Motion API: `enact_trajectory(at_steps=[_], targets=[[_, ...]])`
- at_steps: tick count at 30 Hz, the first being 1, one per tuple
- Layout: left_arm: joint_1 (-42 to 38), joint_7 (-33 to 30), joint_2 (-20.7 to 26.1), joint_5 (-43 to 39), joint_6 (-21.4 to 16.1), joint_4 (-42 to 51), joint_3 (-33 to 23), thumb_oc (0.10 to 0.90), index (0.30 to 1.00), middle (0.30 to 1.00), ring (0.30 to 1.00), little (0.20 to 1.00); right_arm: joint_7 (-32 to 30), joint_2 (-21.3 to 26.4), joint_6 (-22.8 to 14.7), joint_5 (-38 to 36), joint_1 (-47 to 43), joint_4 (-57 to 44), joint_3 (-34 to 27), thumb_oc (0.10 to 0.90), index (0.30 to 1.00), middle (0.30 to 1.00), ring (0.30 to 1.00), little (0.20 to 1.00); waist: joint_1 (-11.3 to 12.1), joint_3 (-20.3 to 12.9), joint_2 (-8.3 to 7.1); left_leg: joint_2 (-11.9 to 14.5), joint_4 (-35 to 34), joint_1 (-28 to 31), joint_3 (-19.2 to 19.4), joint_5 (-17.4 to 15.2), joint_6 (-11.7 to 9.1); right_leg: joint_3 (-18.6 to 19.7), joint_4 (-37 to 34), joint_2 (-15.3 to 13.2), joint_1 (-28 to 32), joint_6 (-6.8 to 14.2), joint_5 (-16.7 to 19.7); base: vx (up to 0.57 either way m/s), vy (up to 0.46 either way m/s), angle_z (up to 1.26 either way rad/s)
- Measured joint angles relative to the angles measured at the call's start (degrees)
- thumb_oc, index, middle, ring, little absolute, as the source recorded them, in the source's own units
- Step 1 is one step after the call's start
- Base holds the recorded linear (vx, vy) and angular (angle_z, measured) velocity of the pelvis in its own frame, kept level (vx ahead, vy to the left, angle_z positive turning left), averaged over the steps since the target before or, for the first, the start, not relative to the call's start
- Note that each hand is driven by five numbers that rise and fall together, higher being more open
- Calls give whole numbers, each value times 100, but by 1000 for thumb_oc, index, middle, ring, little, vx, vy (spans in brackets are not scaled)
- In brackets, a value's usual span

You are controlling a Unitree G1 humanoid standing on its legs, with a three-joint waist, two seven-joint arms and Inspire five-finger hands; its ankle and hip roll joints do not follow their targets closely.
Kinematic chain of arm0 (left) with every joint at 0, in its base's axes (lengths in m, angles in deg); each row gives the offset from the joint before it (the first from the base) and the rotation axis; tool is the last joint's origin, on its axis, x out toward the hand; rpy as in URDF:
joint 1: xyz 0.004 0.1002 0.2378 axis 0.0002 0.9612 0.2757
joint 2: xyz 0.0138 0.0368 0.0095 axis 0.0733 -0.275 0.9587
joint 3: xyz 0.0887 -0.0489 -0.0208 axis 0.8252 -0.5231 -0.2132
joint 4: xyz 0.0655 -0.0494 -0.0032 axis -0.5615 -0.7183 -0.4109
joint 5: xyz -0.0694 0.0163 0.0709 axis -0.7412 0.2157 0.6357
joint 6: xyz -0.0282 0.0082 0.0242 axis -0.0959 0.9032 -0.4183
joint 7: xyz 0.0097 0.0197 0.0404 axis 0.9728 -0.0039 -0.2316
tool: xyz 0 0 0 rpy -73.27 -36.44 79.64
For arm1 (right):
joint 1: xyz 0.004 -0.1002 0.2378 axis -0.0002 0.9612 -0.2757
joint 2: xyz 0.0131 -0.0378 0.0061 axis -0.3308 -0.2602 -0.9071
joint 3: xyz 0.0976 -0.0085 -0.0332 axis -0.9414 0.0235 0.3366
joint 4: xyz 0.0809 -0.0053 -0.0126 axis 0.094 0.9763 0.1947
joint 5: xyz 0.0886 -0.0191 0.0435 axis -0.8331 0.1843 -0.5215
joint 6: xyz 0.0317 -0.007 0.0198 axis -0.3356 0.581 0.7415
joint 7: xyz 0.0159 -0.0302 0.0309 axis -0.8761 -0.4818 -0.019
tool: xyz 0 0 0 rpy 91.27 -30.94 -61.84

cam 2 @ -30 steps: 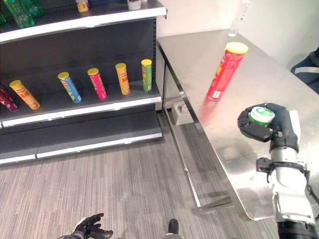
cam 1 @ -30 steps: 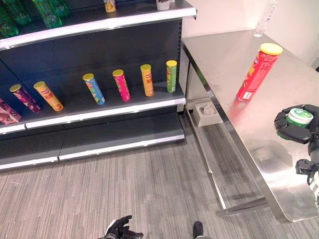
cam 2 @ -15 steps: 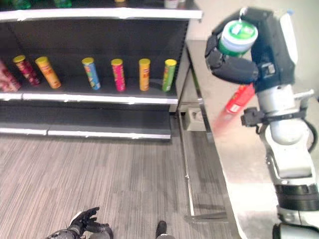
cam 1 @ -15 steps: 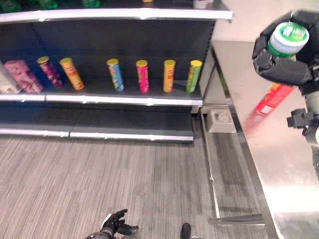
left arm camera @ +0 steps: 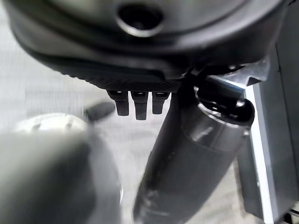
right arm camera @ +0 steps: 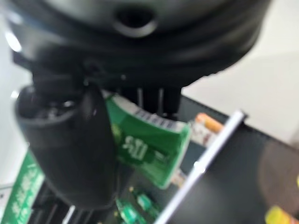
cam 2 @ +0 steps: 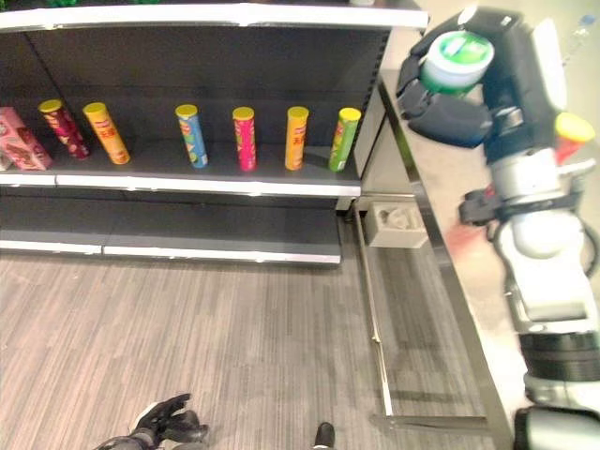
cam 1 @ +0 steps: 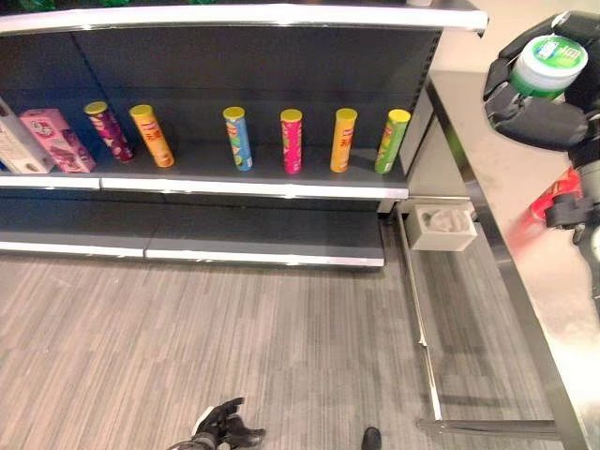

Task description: Put the goods on the table back onto the shelves and tidy them up.

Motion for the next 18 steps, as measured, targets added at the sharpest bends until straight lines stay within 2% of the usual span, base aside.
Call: enact_trajectory(at_steps=[1, 2, 4, 6, 8, 9, 10, 11, 12, 13, 14, 15, 17, 18], targets=[[-28, -7, 28, 1, 9, 1, -3, 800, 900, 900, 900, 900, -4, -7, 1, 20, -44, -34, 69, 400, 300, 300, 300, 300, 34, -1, 0, -106, 6, 65, 40, 38, 25, 8, 155, -172, -49, 44, 21, 201, 326, 2], [-99, -20, 96, -4, -19, 109, -35, 800, 900, 900, 900, 900, 6, 5, 4, 63, -53, -80, 135, 400, 300, 300, 300, 300, 77, -17, 12, -313, 6, 118, 65, -76, 142, 4, 301, -302, -80, 114, 197, 206, 325, -1], [-184, -38, 135, -7, -26, 85, -32, 800, 900, 900, 900, 900, -6, 6, 48, 71, -196, -78, 272, 400, 300, 300, 300, 300, 74, 6, 95, -401, 7, 156, 113, -153, 258, 48, 964, -468, -391, 122, 205, 147, 271, 4], [-211, -104, 179, -16, -47, 133, -17, 800, 900, 900, 900, 900, -12, 26, 98, 80, -241, -80, 407, 400, 300, 300, 300, 300, 52, 18, 66, -580, 7, 282, 174, -233, 413, 223, 1670, -731, -723, 83, 386, 142, 211, 1], [-249, -110, 204, -18, -49, 127, -11, 800, 900, 900, 900, 900, -8, 28, 118, 84, -236, -67, 429, 400, 300, 300, 300, 300, 9, 49, 28, -631, 9, 427, 157, -352, 581, 399, 2194, -851, -946, 121, 559, 183, 138, 4], [-254, -111, 231, -20, -49, 132, -8, 800, 900, 900, 900, 900, -11, 20, 116, 84, -236, -65, 430, 400, 300, 300, 300, 300, 24, 63, 12, -631, 8, 470, 158, -377, 610, 459, 2291, -847, -963, 211, 483, 173, 127, -4], [-295, -110, 264, -27, -50, 133, -1, 800, 900, 900, 900, 900, -8, 52, 115, 83, -279, -62, 461, 400, 300, 300, 300, 300, 26, 88, 31, -575, 6, 503, 133, -472, 715, 557, 2486, -706, -1048, 385, 303, 166, 95, -11], [-332, -117, 299, -37, -41, 130, 26, 800, 900, 900, 900, 900, -5, 66, 107, 81, -340, -64, 475, 400, 300, 300, 300, 300, 14, 200, 53, -511, 8, 543, 117, -486, 713, 598, 2774, -431, -1228, 406, -191, 173, 88, -20], [-334, -120, 246, -40, -41, 137, 23, 800, 900, 900, 900, 900, -2, 132, 107, 79, -432, -64, 535, 400, 300, 300, 300, 300, 12, 239, 96, -382, 6, 562, 57, -723, 831, 657, 2872, -80, -1417, 283, -522, 182, 40, -35], [-349, -123, 254, -54, -31, 140, 12, 800, 900, 900, 900, 900, 11, 142, 103, 78, -523, -108, 554, 400, 300, 300, 300, 300, -2, 351, 207, -238, 5, 572, 94, -737, 700, 666, 2830, 317, -1652, 120, -753, 131, -26, -24], [-383, -116, 281, -66, -18, 132, 6, 800, 900, 900, 900, 900, 13, 187, 102, 76, -543, -160, 539, 400, 300, 300, 300, 300, -89, 441, 201, -162, 5, 606, 89, -659, 588, 618, 2628, 546, -1686, 43, -805, 242, -30, 2], [-413, -84, 208, -65, -4, 115, 5, 800, 900, 900, 900, 900, 16, 305, 96, 75, -544, -165, 540, 400, 300, 300, 300, 300, -243, 505, 205, -144, 5, 639, 18, -677, 580, 645, 2228, 801, -1777, -15, -775, 365, -37, 30], [-383, -76, 77, -65, -5, 117, -32, 800, 900, 900, 900, 900, 6, 381, 97, 57, -545, -135, 508, 400, 300, 300, 300, 300, -349, 537, 175, -104, -1, 730, -93, -832, 435, 746, 1218, 1156, -1814, -62, -557, 315, -18, 35], [-396, -67, -43, -54, 15, 107, -16, 800, 900, 900, 900, 900, -2, 470, 84, 55, -517, -154, 454, 400, 300, 300, 300, 300, -498, 579, 198, -74, -28, 706, -321, -892, 307, 932, 776, 1292, -1645, -79, -19, 209, -1, 71]])
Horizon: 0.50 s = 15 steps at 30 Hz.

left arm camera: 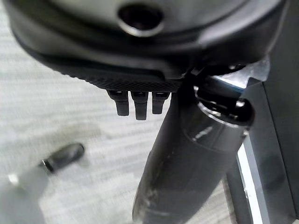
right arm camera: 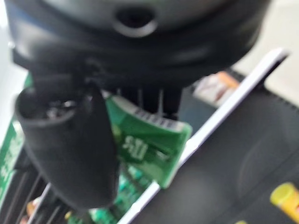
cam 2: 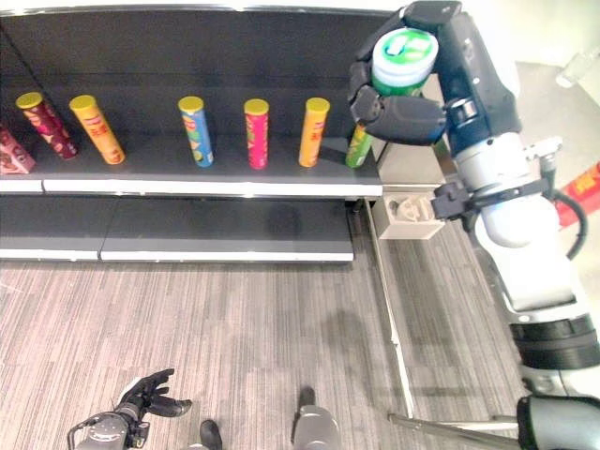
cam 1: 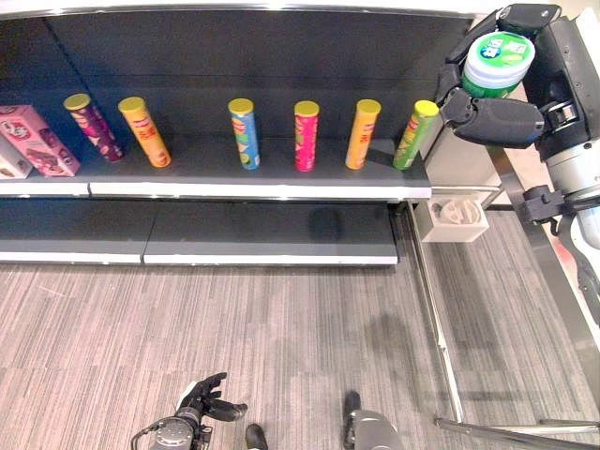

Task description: Put the goods on the table back onto the shelves and tidy them up.

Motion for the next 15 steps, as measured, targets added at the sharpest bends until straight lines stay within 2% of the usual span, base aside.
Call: enact_trajectory(at_steps=[1, 2, 3, 4, 5, 6, 8, 13, 14, 15], targets=[[-1, 39, -123, 22, 20, 0, 31, 800, 900, 900, 900, 900, 1, 110, -2, 1, 17, 24, -55, 400, 300, 300, 300, 300, -152, 43, 107, 39, -1, -2, -165, 12, -61, -180, -275, 76, 257, -38, 138, 383, -35, 69], [-4, 147, -394, 45, 10, 16, 42, 800, 900, 900, 900, 900, -21, 189, 48, 0, 3, 161, -139, 400, 300, 300, 300, 300, -83, 59, 119, -213, 29, 145, -179, 19, -216, -291, -385, 38, 394, -41, 125, 258, -30, 47], [20, 192, -495, 48, 10, 29, 49, 800, 900, 900, 900, 900, -22, 262, 55, 0, 3, 216, -142, 400, 300, 300, 300, 300, -100, 51, 135, -333, 27, 178, -197, 38, -239, -375, -392, 15, 456, -116, 90, 343, -81, 44], [79, 241, -587, 52, 8, 136, 83, 800, 900, 900, 900, 900, -29, 421, 86, 1, 6, 237, -181, 400, 300, 300, 300, 300, -239, 36, 225, -465, 31, 153, -220, 197, -363, -609, -491, 62, 606, -328, 135, 162, -50, 63], [99, 242, -590, 55, -7, 214, 126, 800, 900, 900, 900, 900, -36, 515, 81, 2, 7, 234, -227, 400, 300, 300, 300, 300, -301, 29, 268, -460, 31, 165, -111, 213, -342, -747, -593, 133, 704, -398, 52, 258, -83, 75], [85, 231, -585, 55, -19, 225, 136, 800, 900, 900, 900, 900, -39, 542, 89, 1, 14, 243, -272, 400, 300, 300, 300, 300, -350, 30, 274, -440, 44, 156, -127, 212, -340, -841, -641, 184, 780, -574, 140, 185, -64, 47], [-9, 238, -576, 56, -60, 167, 199, 800, 900, 900, 900, 900, -39, 637, 51, 2, -12, 224, -373, 400, 300, 300, 300, 300, -228, 44, 237, -354, 68, 218, -253, 261, -362, -946, -672, 253, 921, -675, 38, 224, -88, 30], [-76, 220, -537, 50, -70, 100, 225, 800, 900, 900, 900, 900, -21, 843, 32, -2, -273, 223, -318, 400, 300, 300, 300, 300, -182, 57, 216, -352, 301, 231, -317, 287, -378, -1106, -750, 178, 1194, -652, -84, 212, -114, 23], [-154, 218, -538, 41, -70, -51, 181, 800, 900, 900, 900, 900, -20, 884, 29, -8, -533, 203, -233, 400, 300, 300, 300, 300, -125, 69, 146, -431, 805, 83, -423, 259, -419, -1164, -780, 63, 1351, -566, -188, 204, -150, 27], [-153, 218, -533, 33, -69, -63, 160, 800, 900, 900, 900, 900, -20, 921, 26, -13, -665, 172, -192, 400, 300, 300, 300, 300, -130, 71, 106, -454, 1157, -44, -467, 188, -530, -1206, -802, -43, 1433, -637, -136, 175, -138, 21]])
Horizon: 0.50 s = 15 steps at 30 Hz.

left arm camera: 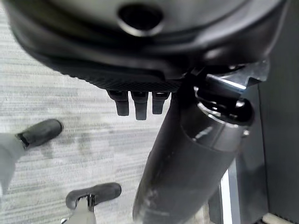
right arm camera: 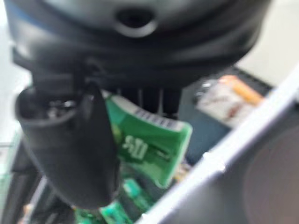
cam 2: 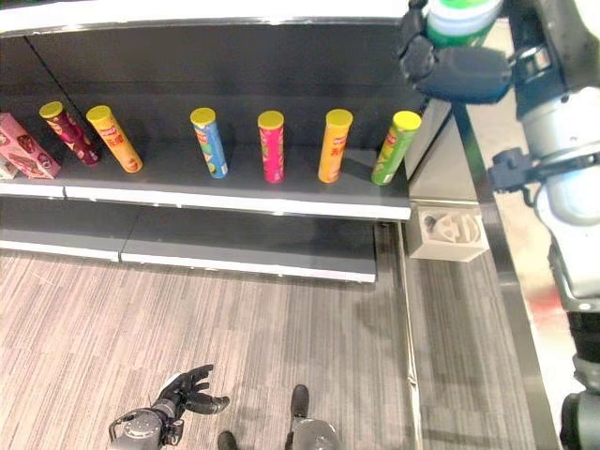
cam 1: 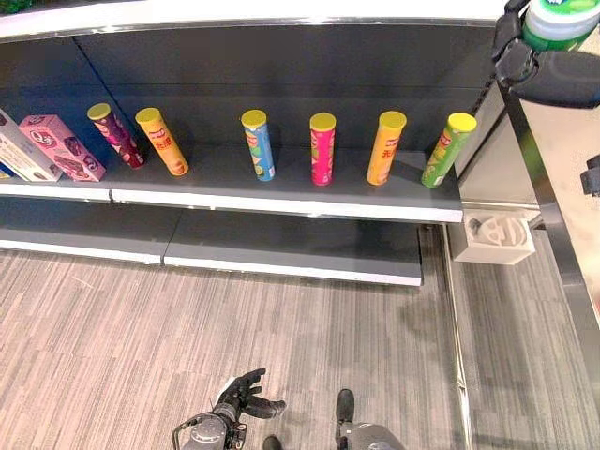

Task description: Put the goods on the table back onto the shelves and tidy them up.

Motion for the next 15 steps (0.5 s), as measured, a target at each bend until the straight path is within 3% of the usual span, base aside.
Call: enact_trajectory(at_steps=[2, 3, 4, 5, 6, 7, 8, 9, 10, 11, 12, 13, 14, 15], targets=[[83, -3, 32, -19, -11, 9, -93, 800, 900, 900, 900, 900, -5, 59, -62, -15, -401, -161, 163, 400, 300, 300, 300, 300, 134, 2, -10, -11, 749, -240, -123, -39, -95, -35, 12, 5, 156, -94, -117, 185, -138, 10], [129, -28, 72, -38, -10, 0, -180, 800, 900, 900, 900, 900, 2, 104, -114, -17, -719, -255, 315, 400, 300, 300, 300, 300, 215, 40, -75, 56, 1727, -656, -235, -46, -265, -41, 37, 12, 241, -255, -186, 245, -155, 1], [155, -35, 145, -53, -8, 5, -174, 800, 900, 900, 900, 900, -2, 127, -177, -25, -977, -329, 395, 400, 300, 300, 300, 300, 300, 121, -216, 103, 2595, -1088, -444, 203, -642, -36, 61, -18, 331, -392, -243, 292, -107, 6], [173, -25, 196, -59, -1, 3, -162, 800, 900, 900, 900, 900, -12, 278, -293, -69, -1206, -388, 409, 400, 300, 300, 300, 300, 359, 181, -351, 257, 3574, -1737, -544, 403, -662, -19, 37, 10, 424, -567, -411, 484, 5, 15], [167, -25, 292, -183, 1, 113, -183, 800, 900, 900, 900, 900, -32, 328, -336, -90, -1253, -379, 391, 400, 300, 300, 300, 300, 406, 179, -465, 521, 3560, -2097, -205, 245, -388, -38, -34, 60, 493, -597, -479, 483, 139, 22], [129, -16, 451, -199, -7, 157, -165, 800, 900, 900, 900, 900, -27, 341, -343, -89, -1274, -369, 394, 400, 300, 300, 300, 300, 458, 176, -503, 721, 3275, -2276, 15, 214, -281, -42, -49, 122, 537, -637, -525, 515, 214, 0], [149, -1, 585, -208, 1, 171, -156, 800, 900, 900, 900, 900, -33, 190, -393, -99, -1261, -324, 434, 400, 300, 300, 300, 300, 508, 153, -585, 835, 2299, -2213, 129, 110, -93, 31, -48, 182, 591, -388, -562, 418, 185, -31], [218, 7, 680, -210, 1, 193, -148, 800, 900, 900, 900, 900, -36, 66, -413, -119, -1295, -276, 546, 400, 300, 300, 300, 300, 562, 101, -605, 904, 909, -1989, 124, 128, 6, 155, -49, 251, 614, -260, -641, 279, 118, -87], [350, 11, 786, -231, 5, 187, -161, 800, 900, 900, 900, 900, -53, -4, -467, -141, -1422, -114, 949, 400, 300, 300, 300, 300, 637, 69, -552, 1084, -1146, -1712, -355, 242, -110, 490, -47, 482, 715, -194, -667, 496, 170, -119], [395, 13, 778, -354, 7, 260, -182, 800, 900, 900, 900, 900, -37, -25, -395, -139, -1329, -54, 1121, 400, 300, 300, 300, 300, 680, 58, -569, 1110, -1153, -1781, -608, 365, -71, 535, -42, 478, 820, -241, -667, 367, 125, -132], [351, 43, 733, -314, -12, 298, -21, 800, 900, 900, 900, 900, -4, -3, -365, -137, -1215, -40, 1173, 400, 300, 300, 300, 300, 620, 8, -478, 1007, -1032, -1781, -575, 420, -56, 611, -97, 392, 975, -63, -804, 593, 287, -86], [424, 96, 630, -263, 45, 119, 145, 800, 900, 900, 900, 900, -6, -6, -369, -138, -1066, 113, 1297, 400, 300, 300, 300, 300, 404, -249, -155, 895, -1039, -1634, -433, 494, -38, 613, -32, 406, 1228, 58, -987, 461, 337, -71], [508, 75, 585, -214, 49, 53, 133, 800, 900, 900, 900, 900, -92, 46, -264, -133, -931, 127, 1341, 400, 300, 300, 300, 300, 261, -574, -126, 660, -1043, -1445, -262, 1019, 289, 750, -51, 94, 1284, 235, -1123, 612, 477, -68], [518, 67, 587, -208, 83, 0, 117, 800, 900, 900, 900, 900, -92, 160, -183, -133, -933, 10, 1387, 400, 300, 300, 300, 300, 259, -626, -218, 416, -1070, -1275, -85, 1076, 365, 769, -48, -172, 1362, 360, -1080, 465, 408, -124]])
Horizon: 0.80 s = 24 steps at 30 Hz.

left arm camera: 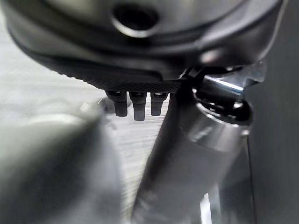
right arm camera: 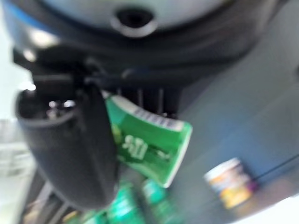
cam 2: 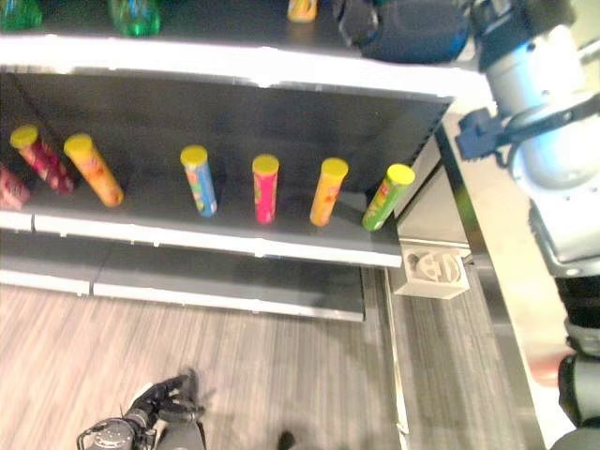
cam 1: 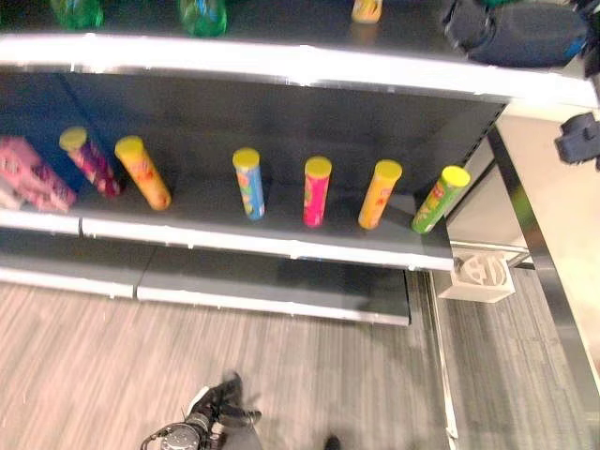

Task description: Put the goods on the table back onto the shelves and tidy them up.

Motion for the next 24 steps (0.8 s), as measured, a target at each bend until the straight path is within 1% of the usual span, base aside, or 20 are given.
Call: enact_trajectory(at_steps=[1, 2, 3, 4, 5, 6, 7, 9, 10, 11, 12, 13, 14, 15, 16, 17, 18, 21, 24], targets=[[-9, -71, 31, 16, 83, -33, 1, 800, 900, 900, 900, 900, -40, -258, -7, 49, -322, -30, 176, 400, 300, 300, 300, 300, -134, -40, -34, -407, -90, 360, 449, -219, 361, -21, 606, -565, -256, 105, 53, 294, 362, -118], [-19, -84, 57, 17, 79, -21, -20, 800, 900, 900, 900, 900, -91, -382, -18, 48, -312, -66, 159, 400, 300, 300, 300, 300, -151, -59, 20, -474, -63, 427, 429, -221, 456, -44, 1034, -705, -474, 191, 80, 136, 228, -108], [-122, -125, 97, 12, 46, 7, -30, 800, 900, 900, 900, 900, -113, -346, -8, 60, -303, -111, 173, 400, 300, 300, 300, 300, -144, -84, 69, -551, -62, 458, 393, -317, 594, -6, 1339, -827, -714, 376, 134, 88, 191, -54], [-195, -182, 154, 6, 25, 42, -35, 800, 900, 900, 900, 900, -119, -353, 23, 75, -357, -136, 202, 400, 300, 300, 300, 300, -134, -81, 98, -608, -61, 478, 455, -385, 665, -29, 1726, -945, -947, 551, 278, 56, 100, -60], [-371, -234, 194, 7, -9, 75, -78, 800, 900, 900, 900, 900, -142, -371, 27, 75, -365, -202, 209, 400, 300, 300, 300, 300, -58, -74, 115, -638, -57, 488, 359, -406, 686, -2, 2451, -1102, -1476, 639, 75, 128, 146, -63], [-597, -270, 263, 5, -6, 57, -111, 800, 900, 900, 900, 900, -113, -335, 24, 104, -396, -231, 230, 400, 300, 300, 300, 300, 28, -9, 239, -607, -58, 583, 258, -572, 925, -30, 2500, -1016, -1729, 707, -58, 97, 89, -56], [-706, -298, 271, 6, -3, 49, -95, 800, 900, 900, 900, 900, -114, -330, 23, 109, -427, -242, 229, 400, 300, 300, 300, 300, 42, 29, 304, -617, -58, 648, 255, -642, 1025, -34, 2518, -978, -1891, 699, -54, 114, 44, -26], [-829, -307, 239, 5, -7, 37, -78, 800, 900, 900, 900, 900, -119, -307, 17, 108, -443, -258, 222, 400, 300, 300, 300, 300, 15, 107, 426, -646, -57, 785, 249, -664, 1056, -105, 2253, -919, -2010, 637, 11, 58, -21, 6], [-888, -310, 188, 3, -18, 30, -67, 800, 900, 900, 900, 900, -123, -288, 16, 96, -481, -255, 231, 400, 300, 300, 300, 300, -25, 175, 503, -641, -57, 884, 251, -679, 1077, -235, 1731, -825, -2079, 589, 207, 30, -62, 12], [-890, -310, 176, 2, -25, 32, -68, 800, 900, 900, 900, 900, -132, -288, 13, 87, -521, -249, 232, 400, 300, 300, 300, 300, -42, 186, 514, -641, -57, 901, 251, -678, 1076, -285, 1351, -775, -2113, 545, 385, 77, -90, 22], [-889, -303, 173, 7, -30, 33, -76, 800, 900, 900, 900, 900, -151, -283, -26, 71, -568, -201, 219, 400, 300, 300, 300, 300, -54, 197, 466, -670, -57, 906, 230, -677, 1064, -321, 563, -667, -2119, 483, 836, 82, -95, 26], [-888, -298, 171, 7, -29, 35, -73, 800, 900, 900, 900, 900, -154, -250, -36, 70, -579, -183, 207, 400, 300, 300, 300, 300, -74, 205, 411, -697, -57, 910, 215, -674, 1055, -305, 152, -620, -2079, 486, 1071, 74, -59, 41], [-891, -294, 149, 7, -25, 49, -80, 800, 900, 900, 900, 900, -147, -113, -28, 71, -586, -173, 207, 400, 300, 300, 300, 300, -96, 238, 317, -751, -57, 942, 199, -682, 974, -270, -72, -611, -2046, 530, 1362, 39, -55, 68], [-798, -283, 140, 9, -26, 74, -92, 800, 900, 900, 900, 900, -143, -62, 22, 70, -583, -142, 209, 400, 300, 300, 300, 300, -131, 209, 186, -822, -59, 1012, 144, -793, 715, -247, -65, -615, -1910, 484, 1937, 43, -53, 66], [-720, -286, 115, 9, -30, 105, -112, 800, 900, 900, 900, 900, -145, -61, 46, 68, -613, -138, 206, 400, 300, 300, 300, 300, -82, 185, 135, -807, -61, 1081, 200, -956, 490, -296, -46, -586, -1828, 288, 1729, 73, -78, 31], [-623, -300, 62, 9, -27, 131, -130, 800, 900, 900, 900, 900, -150, -136, 22, 58, -644, -193, 190, 400, 300, 300, 300, 300, 69, 198, 137, -705, -62, 1105, 297, -973, 406, -267, -24, -472, -1838, 164, 1626, 108, -87, -6], [-461, -285, 6, 17, -11, 131, -136, 800, 900, 900, 900, 900, -125, -135, 27, 54, -608, -234, 193, 400, 300, 300, 300, 300, 92, 195, 155, -580, -62, 1108, 297, -918, 324, -294, -24, -349, -1802, 147, 1622, 108, -77, -8], [-183, -272, -162, 49, 15, 120, -142, 800, 900, 900, 900, 900, -128, -132, 46, 33, -608, -251, 118, 400, 300, 300, 300, 300, 102, 194, 156, -409, -64, 1221, 374, -918, 293, -332, -24, -181, -1661, 35, 1547, 40, -28, 5], [-116, -208, -299, 56, 17, 122, -120, 800, 900, 900, 900, 900, -128, -136, 18, -14, -538, -282, -188, 400, 300, 300, 300, 300, 110, 193, 155, -385, -64, 1236, 374, -934, 240, -332, -25, -157, -1621, -21, 1460, 27, -39, 7]])
